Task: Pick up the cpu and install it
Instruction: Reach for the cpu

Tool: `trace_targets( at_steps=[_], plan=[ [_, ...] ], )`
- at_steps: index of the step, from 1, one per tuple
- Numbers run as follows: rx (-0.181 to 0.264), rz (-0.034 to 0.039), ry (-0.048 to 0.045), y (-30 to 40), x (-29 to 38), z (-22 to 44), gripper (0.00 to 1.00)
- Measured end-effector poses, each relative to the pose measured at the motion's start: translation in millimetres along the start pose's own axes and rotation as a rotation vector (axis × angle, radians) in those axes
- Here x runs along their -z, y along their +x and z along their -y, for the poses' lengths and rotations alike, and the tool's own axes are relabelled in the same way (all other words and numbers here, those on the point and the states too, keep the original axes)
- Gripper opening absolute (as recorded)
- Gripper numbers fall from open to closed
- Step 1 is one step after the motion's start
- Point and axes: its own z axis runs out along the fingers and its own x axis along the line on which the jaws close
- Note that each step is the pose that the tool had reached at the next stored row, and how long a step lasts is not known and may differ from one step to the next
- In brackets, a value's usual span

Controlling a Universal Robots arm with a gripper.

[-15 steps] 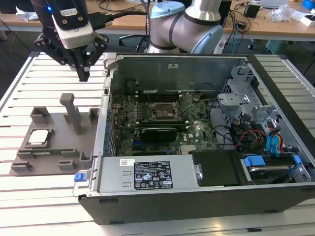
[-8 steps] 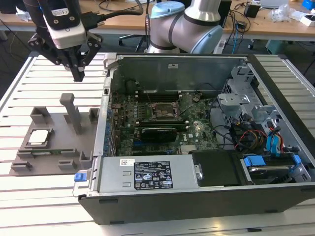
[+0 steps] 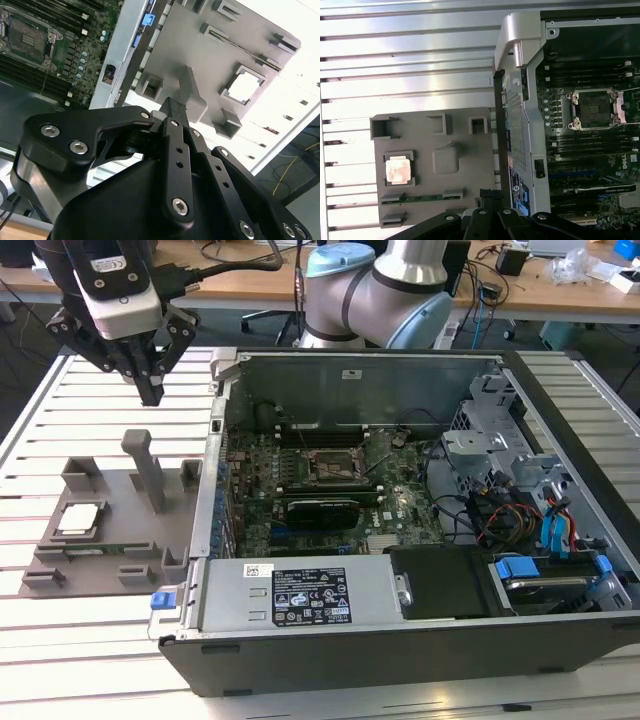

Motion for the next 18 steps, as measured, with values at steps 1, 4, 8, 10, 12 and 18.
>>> trace_targets(
  at_steps=[1, 4, 8, 10, 12, 18],
  plan=[
    [0.000, 0.0000, 0.0000, 3.5, 0.1, 0.2, 0.11],
    [0.000, 0.0000, 0.0000, 7.8, 0.2, 0.6, 0.11],
    [0.000, 0.0000, 0.0000, 13.0, 0.3, 1.0, 0.11],
    [0.000, 0.0000, 0.0000, 16.5, 0.4, 1.2, 0.11],
    [0.000, 0.0000, 0.0000, 19.1, 0.5, 1.4, 0.11],
    [0.000, 0.0000, 0.0000, 29.3, 0.8, 2.2, 0.11]
  ],
)
